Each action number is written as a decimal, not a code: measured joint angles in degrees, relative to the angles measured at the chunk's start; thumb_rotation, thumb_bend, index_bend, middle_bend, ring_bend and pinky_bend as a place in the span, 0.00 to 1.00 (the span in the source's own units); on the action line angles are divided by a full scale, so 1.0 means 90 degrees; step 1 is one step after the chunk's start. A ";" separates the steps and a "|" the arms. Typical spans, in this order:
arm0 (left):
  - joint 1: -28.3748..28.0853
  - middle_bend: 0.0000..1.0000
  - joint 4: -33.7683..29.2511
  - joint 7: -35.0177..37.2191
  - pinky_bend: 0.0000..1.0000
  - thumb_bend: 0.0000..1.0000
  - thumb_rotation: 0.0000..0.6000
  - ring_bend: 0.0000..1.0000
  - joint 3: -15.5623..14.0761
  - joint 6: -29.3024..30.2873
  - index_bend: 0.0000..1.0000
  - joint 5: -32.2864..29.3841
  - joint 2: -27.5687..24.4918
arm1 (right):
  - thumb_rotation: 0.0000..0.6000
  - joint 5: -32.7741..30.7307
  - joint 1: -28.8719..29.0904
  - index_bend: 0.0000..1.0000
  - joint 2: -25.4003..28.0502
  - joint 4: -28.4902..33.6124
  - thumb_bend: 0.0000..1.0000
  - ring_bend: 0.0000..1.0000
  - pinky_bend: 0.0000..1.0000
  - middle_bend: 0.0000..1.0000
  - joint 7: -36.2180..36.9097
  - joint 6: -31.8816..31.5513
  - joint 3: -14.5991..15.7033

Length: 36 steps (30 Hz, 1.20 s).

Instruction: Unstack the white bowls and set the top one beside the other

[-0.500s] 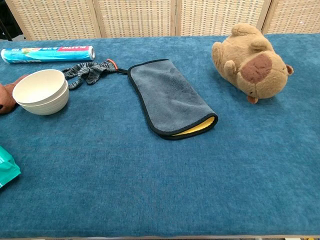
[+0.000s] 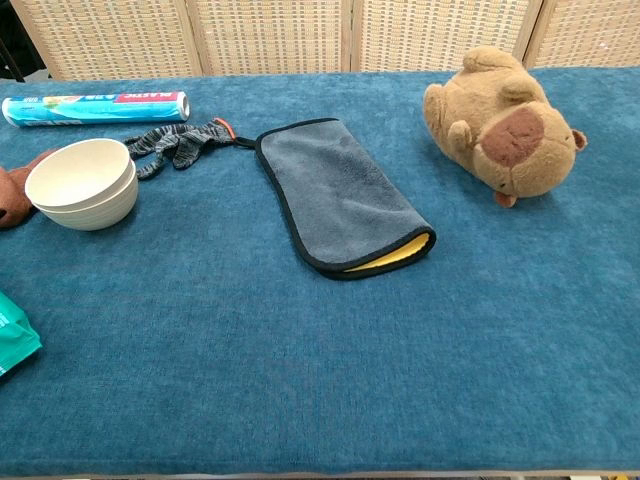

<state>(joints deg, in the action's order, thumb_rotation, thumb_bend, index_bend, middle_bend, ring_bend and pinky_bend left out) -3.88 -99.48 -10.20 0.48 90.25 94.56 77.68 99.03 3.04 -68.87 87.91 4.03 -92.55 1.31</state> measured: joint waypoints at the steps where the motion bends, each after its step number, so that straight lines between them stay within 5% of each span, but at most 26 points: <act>1: -0.0007 0.00 0.0002 0.0016 0.05 0.39 1.00 0.00 0.0007 -0.0011 0.40 -0.0012 -0.0002 | 1.00 -0.0005 0.0001 0.22 -0.0003 -0.0005 0.16 0.00 0.15 0.00 -0.0010 0.0012 0.0001; 21: -0.0053 0.00 -0.0032 -0.0087 0.05 0.39 1.00 0.00 0.0025 -0.0165 0.40 -0.0147 -0.0008 | 1.00 -0.0050 0.0026 0.22 -0.0029 -0.0013 0.16 0.00 0.15 0.00 -0.0036 0.0088 -0.0012; 36: -0.1001 0.00 0.0211 -0.0157 0.05 0.39 1.00 0.00 0.0715 -0.1730 0.40 -0.1343 -0.0457 | 1.00 -0.0046 0.0035 0.22 -0.0038 0.0003 0.16 0.00 0.15 0.00 -0.0065 0.0115 -0.0007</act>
<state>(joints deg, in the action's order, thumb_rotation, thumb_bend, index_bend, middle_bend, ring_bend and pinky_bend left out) -12.89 -97.58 -11.62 6.91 74.68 82.47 73.56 98.61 3.35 -69.21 87.93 3.44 -91.52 1.24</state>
